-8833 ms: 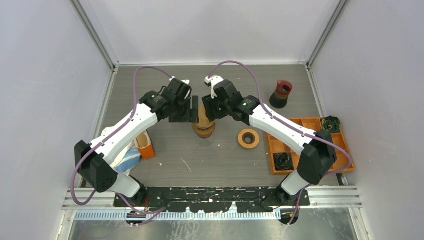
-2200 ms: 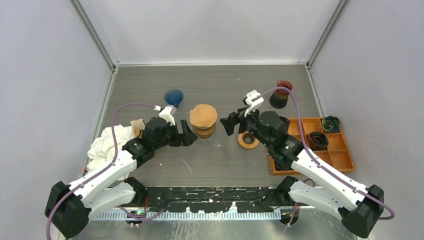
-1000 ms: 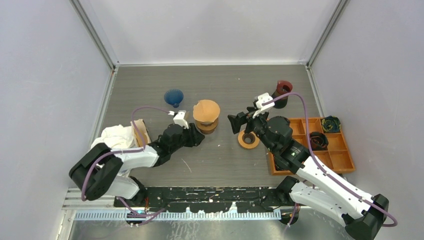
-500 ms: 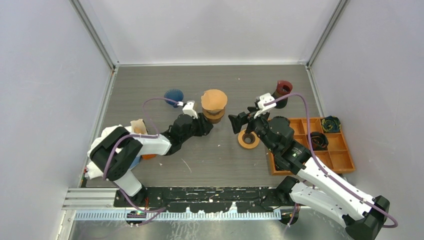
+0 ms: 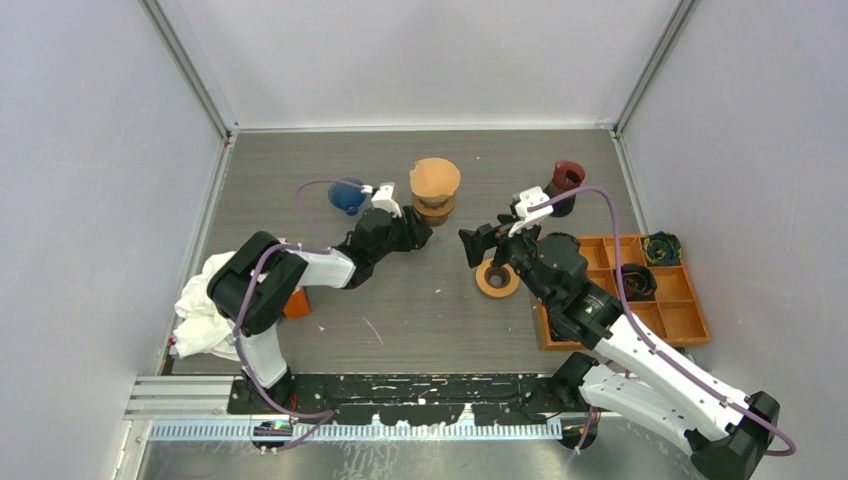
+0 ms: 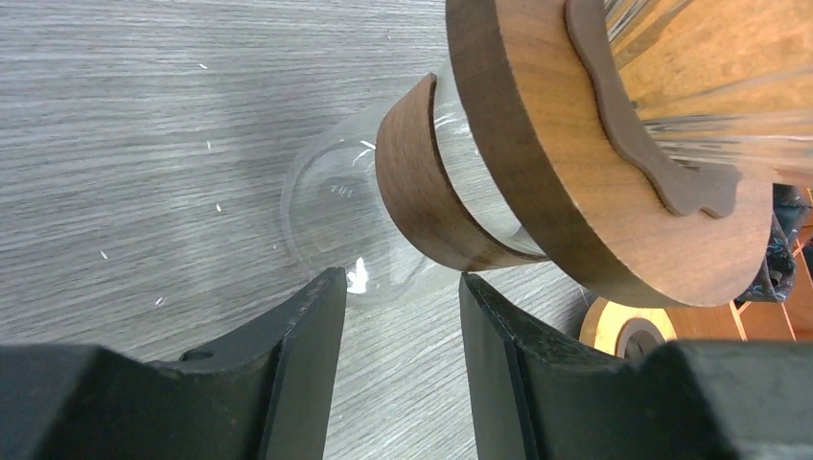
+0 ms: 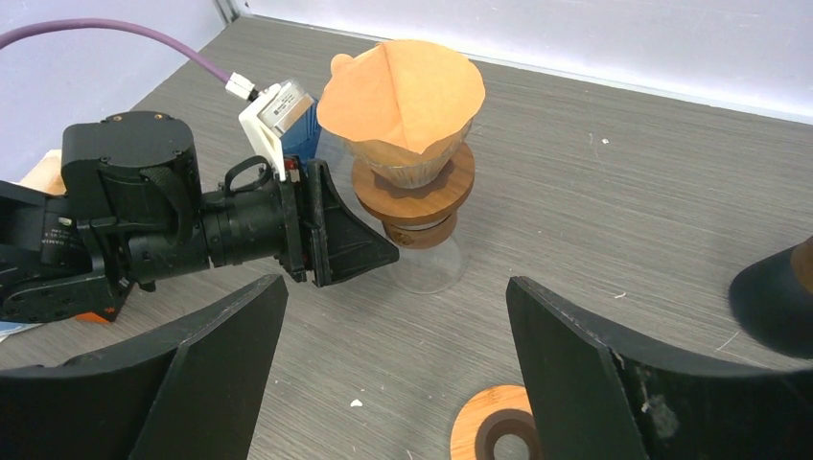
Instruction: Place the coffee filter in the dripper
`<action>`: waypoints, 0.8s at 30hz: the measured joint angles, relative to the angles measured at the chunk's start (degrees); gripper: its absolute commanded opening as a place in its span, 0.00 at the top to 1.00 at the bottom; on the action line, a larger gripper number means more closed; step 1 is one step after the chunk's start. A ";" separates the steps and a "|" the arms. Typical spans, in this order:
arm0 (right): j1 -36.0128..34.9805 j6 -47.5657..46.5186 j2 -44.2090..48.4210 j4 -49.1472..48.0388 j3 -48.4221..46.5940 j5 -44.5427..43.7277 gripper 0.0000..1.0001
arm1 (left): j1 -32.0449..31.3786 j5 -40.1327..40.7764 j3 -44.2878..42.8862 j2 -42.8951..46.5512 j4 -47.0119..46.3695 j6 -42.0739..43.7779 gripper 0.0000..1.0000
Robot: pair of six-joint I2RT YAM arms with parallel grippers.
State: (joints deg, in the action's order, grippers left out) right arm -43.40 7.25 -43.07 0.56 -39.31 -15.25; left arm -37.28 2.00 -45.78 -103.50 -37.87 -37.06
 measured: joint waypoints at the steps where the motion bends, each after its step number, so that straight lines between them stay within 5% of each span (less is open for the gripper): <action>1: 0.00 -0.02 -0.09 0.00 0.00 -0.11 0.09 | 0.22 -0.09 -0.13 -0.11 -0.02 0.07 0.50; 11: 0.00 -0.02 -2.38 1.79 -1.40 -0.39 0.09 | 0.55 -0.09 4.04 3.87 0.66 -0.09 0.46; 24: 0.74 -0.39 -10.05 8.76 -11.82 -6.16 0.09 | 2.58 3.69 8.15 29.66 18.14 0.46 0.41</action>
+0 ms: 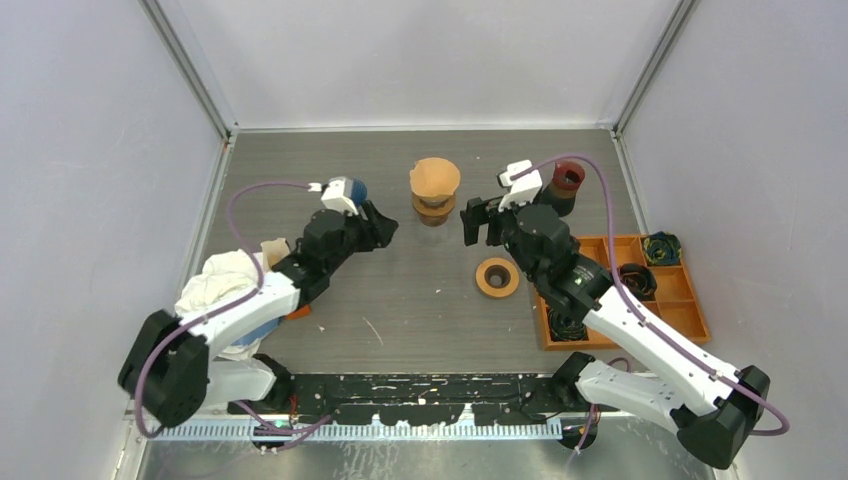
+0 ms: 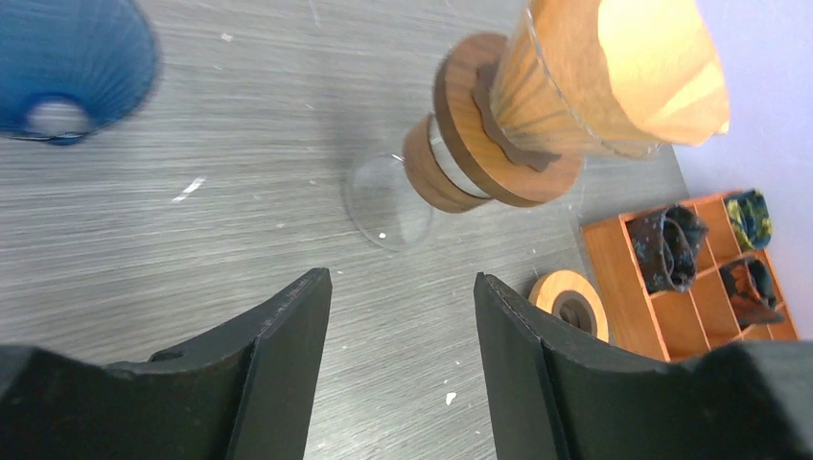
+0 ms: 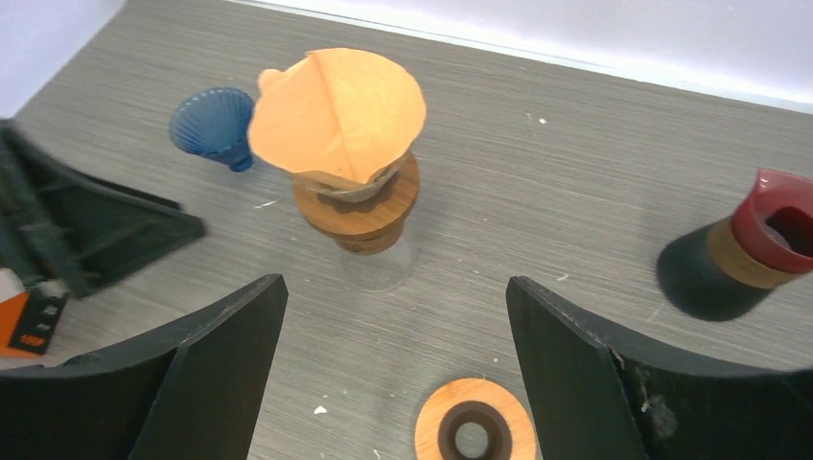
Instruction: Place the coffee filter in the dripper
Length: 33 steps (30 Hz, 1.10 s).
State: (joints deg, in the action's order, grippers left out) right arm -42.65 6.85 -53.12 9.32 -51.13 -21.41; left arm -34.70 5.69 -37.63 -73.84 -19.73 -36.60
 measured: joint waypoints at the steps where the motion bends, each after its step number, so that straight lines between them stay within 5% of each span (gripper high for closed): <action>1: 0.48 -0.04 -0.55 0.37 -0.48 -0.48 0.09 | 0.81 0.35 -0.04 2.73 2.93 0.00 0.41; 8: 5.55 -0.31 -4.66 4.52 -5.11 -3.32 0.09 | 6.12 2.10 -6.12 15.08 23.74 1.49 0.32; 20: 20.72 -0.63 -15.30 9.20 -15.13 -3.23 0.09 | 9.70 4.20 -28.74 20.65 54.31 12.00 0.07; 27: 32.35 0.90 -22.75 11.52 -20.20 0.66 0.09 | 9.70 10.29 -33.57 26.40 61.92 19.58 0.01; 33: 39.32 1.97 -30.58 13.88 -24.96 3.52 0.09 | 9.70 15.10 -27.41 33.66 61.46 23.63 0.01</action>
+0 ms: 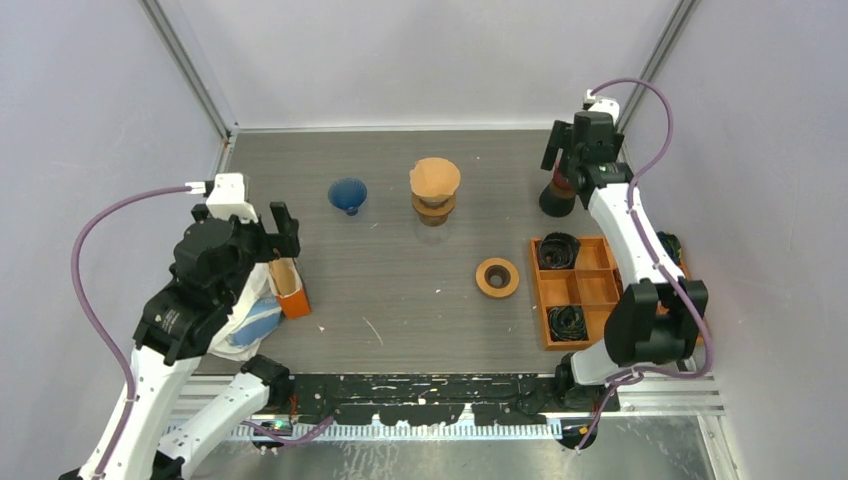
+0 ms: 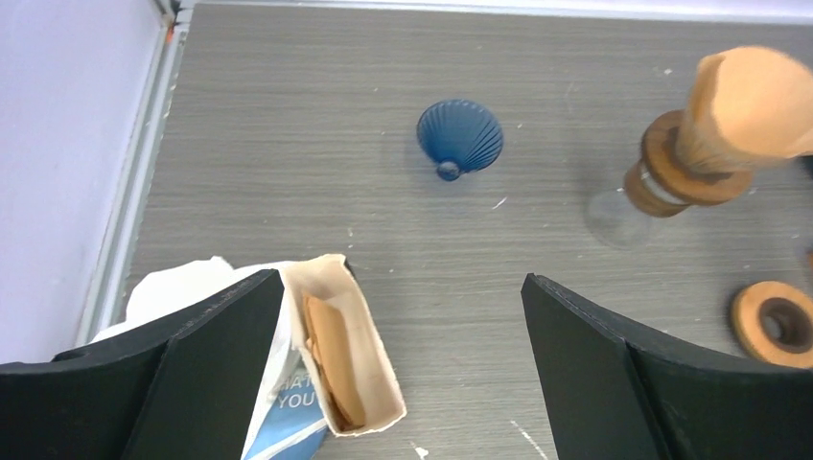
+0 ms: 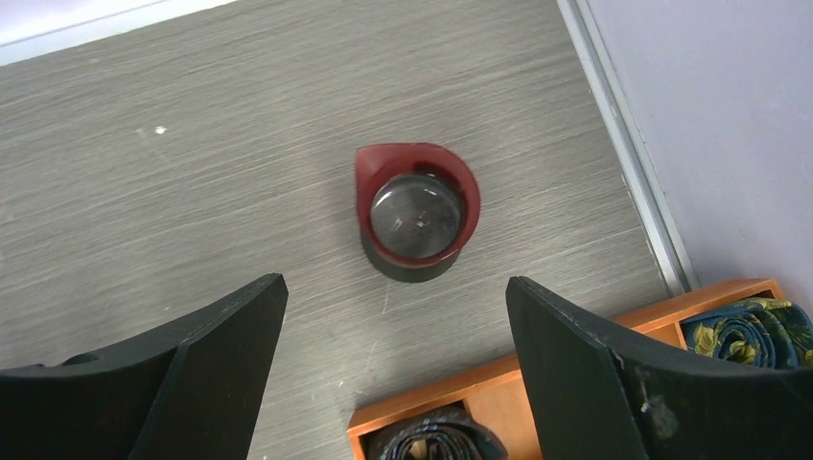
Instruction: Place the coffee filter in the dripper
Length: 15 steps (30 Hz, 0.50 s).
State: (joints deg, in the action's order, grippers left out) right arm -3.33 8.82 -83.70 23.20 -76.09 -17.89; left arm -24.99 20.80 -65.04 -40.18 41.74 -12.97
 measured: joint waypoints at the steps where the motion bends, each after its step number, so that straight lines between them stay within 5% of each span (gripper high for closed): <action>1: 0.94 0.17 -1.51 0.26 -1.01 0.44 0.09 | 0.00 0.57 1.03 0.59 -0.07 0.31 0.01; 15: 9.75 2.25 -18.99 3.23 -10.19 6.67 0.27 | 0.00 5.01 8.07 1.77 -1.97 1.68 0.01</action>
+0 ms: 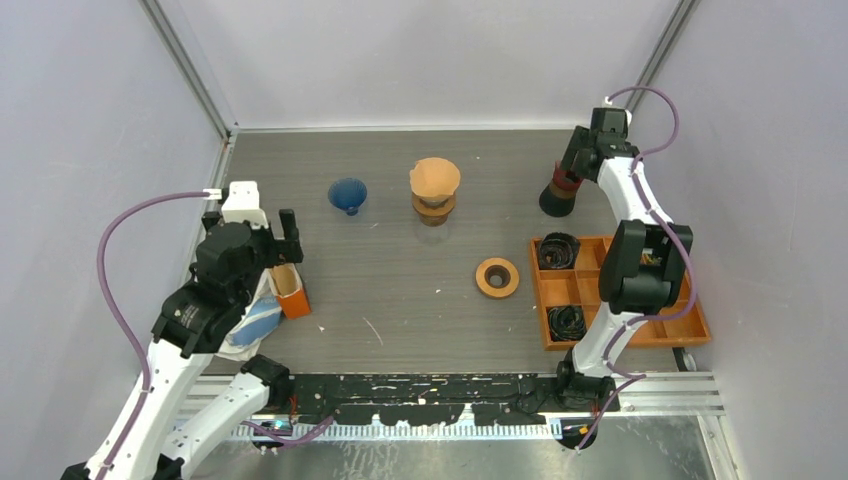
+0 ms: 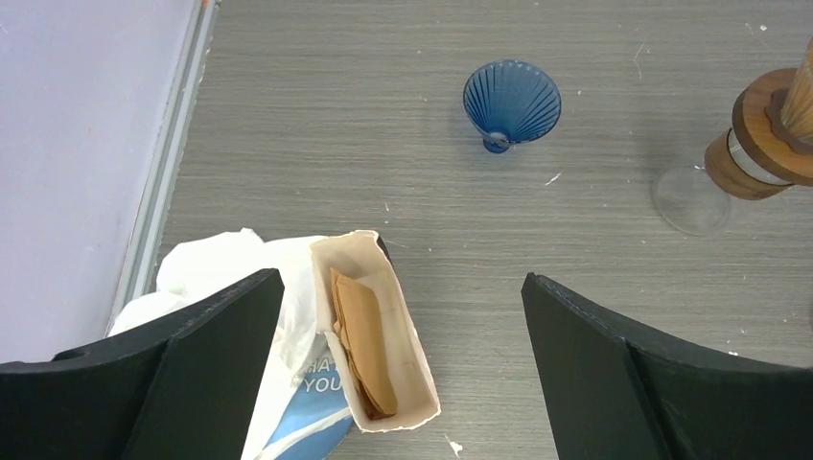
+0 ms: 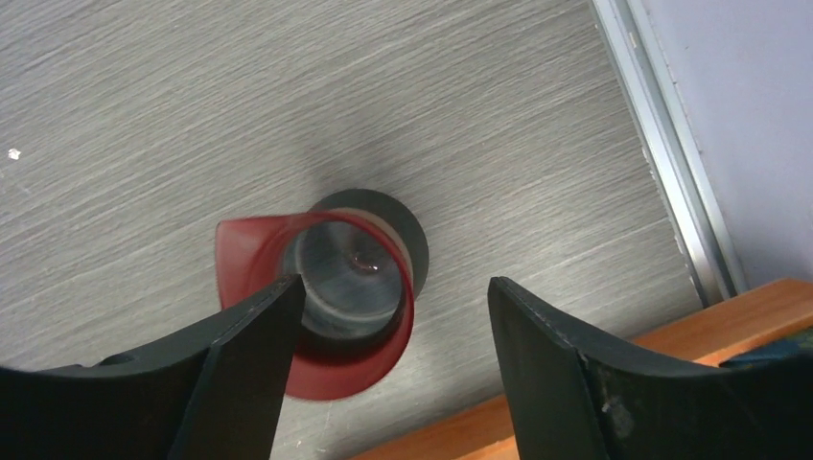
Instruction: Place the coffee filter in the dripper
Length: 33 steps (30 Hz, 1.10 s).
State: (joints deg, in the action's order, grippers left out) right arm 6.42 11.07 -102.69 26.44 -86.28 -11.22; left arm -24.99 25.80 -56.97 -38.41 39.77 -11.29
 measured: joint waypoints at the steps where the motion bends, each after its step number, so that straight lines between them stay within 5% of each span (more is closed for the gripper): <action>1: 0.31 0.11 -0.96 0.13 -0.61 0.24 0.31 | 0.00 0.13 0.07 0.04 -0.13 0.00 0.01; 22: 1.68 -0.61 -7.80 4.00 -4.31 4.59 0.92 | 0.76 0.70 0.68 0.28 -1.40 0.00 0.01; 33: -0.59 -2.10 -4.52 6.43 -4.20 5.88 0.93 | 1.46 0.74 1.07 0.26 -1.88 0.00 0.01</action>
State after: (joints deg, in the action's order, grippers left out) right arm 5.82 8.97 -107.22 32.86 -90.48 -5.34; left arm -23.53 26.55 -55.90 -38.15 37.89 -11.29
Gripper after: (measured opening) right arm 0.185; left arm 0.991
